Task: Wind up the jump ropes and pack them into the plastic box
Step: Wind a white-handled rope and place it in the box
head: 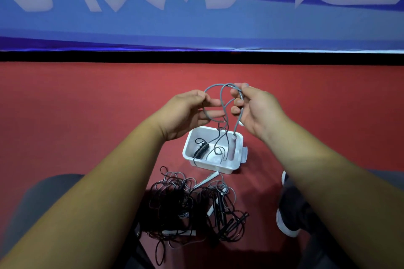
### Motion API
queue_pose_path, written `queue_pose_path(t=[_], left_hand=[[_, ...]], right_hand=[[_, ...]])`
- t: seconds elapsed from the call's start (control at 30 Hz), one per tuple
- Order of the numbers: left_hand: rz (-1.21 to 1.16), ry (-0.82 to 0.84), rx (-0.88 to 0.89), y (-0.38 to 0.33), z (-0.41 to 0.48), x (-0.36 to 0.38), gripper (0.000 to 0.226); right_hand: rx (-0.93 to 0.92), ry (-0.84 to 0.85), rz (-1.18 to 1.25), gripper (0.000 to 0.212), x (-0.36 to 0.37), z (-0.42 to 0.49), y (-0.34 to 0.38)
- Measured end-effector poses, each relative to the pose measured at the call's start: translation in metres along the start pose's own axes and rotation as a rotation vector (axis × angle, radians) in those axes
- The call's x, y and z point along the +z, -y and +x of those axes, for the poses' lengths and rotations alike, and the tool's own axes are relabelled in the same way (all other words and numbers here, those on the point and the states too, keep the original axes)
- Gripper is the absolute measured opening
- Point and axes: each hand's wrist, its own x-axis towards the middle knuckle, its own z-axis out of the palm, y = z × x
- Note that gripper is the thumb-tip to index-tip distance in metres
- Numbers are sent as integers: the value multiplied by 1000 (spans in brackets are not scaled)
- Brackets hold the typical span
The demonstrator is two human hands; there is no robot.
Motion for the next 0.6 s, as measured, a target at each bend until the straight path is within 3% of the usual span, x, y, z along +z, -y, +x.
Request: queue_pose_path(t=[0.1,0.2,0.27,0.33,0.43,0.47,0.6], left_hand=[[93,-26,4,8,3,14,9],[157,-39,30,15,6,17,43],[331,-91,46,16,6,15,54],[533,-158,78,16,5,14,46],[709,-252,162,20,8,8,14],[698,-264,158,20,8,7,6],[351,-229,82,13,8,8,17]], right_hand=[[-13,12,2,22,0,-1,3],[-46,11,-32,20,-3,-1,8],[-55,6,-34,19,-5,-1,11],[-51,4,-23,17,-6,0,13],[-51,-18,-47,17,-8,1,15],[-59,-28,-71,18,-8,1,16],[-100,-88,-228,26,-10,2,14]])
